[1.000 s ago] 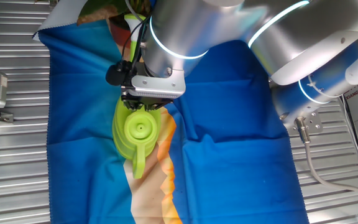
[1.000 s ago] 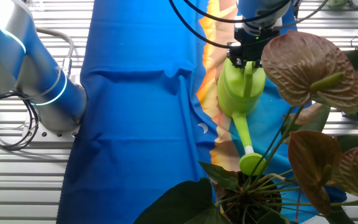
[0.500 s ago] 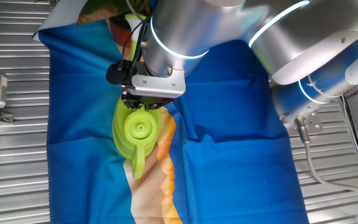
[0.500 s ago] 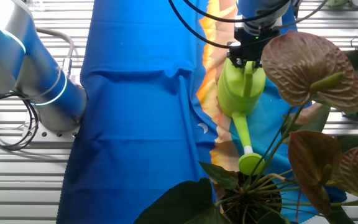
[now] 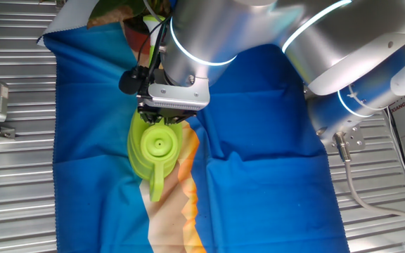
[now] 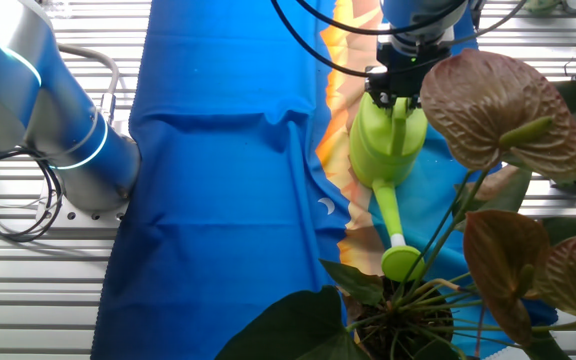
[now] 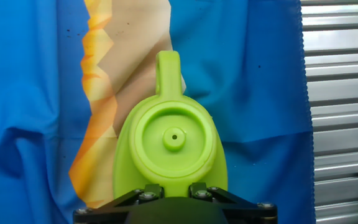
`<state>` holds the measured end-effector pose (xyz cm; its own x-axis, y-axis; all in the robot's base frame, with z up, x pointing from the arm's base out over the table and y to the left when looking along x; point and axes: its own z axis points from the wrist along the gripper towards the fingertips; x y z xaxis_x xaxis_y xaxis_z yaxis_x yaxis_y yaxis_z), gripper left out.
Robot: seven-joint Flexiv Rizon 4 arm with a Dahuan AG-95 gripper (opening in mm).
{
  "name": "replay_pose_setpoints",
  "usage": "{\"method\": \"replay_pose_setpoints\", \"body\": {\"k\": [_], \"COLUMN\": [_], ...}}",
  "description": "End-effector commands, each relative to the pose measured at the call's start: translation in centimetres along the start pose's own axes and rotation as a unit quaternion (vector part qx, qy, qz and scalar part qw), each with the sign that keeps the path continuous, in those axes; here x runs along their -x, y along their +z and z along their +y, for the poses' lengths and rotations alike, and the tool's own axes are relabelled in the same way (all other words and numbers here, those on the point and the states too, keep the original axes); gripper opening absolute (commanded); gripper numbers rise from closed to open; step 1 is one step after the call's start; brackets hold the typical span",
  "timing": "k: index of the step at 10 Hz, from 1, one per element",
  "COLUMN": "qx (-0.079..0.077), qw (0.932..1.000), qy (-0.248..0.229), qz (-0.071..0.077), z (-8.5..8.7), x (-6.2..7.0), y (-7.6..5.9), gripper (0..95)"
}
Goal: Water the plant
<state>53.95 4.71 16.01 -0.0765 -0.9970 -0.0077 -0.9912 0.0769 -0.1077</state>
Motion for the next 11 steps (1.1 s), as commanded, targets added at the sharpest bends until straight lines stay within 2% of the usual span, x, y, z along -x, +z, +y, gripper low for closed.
{"method": "replay_pose_setpoints", "body": {"k": [1, 11], "qx": [0.002, 0.008], "qw": [1.0, 0.9998], "qy": [0.0, -0.015], "qz": [0.0, -0.007], "z": [-0.02, 0.26], "x": [0.05, 0.21], "y": [-0.13, -0.87], "gripper": [0.0, 0.0]}}
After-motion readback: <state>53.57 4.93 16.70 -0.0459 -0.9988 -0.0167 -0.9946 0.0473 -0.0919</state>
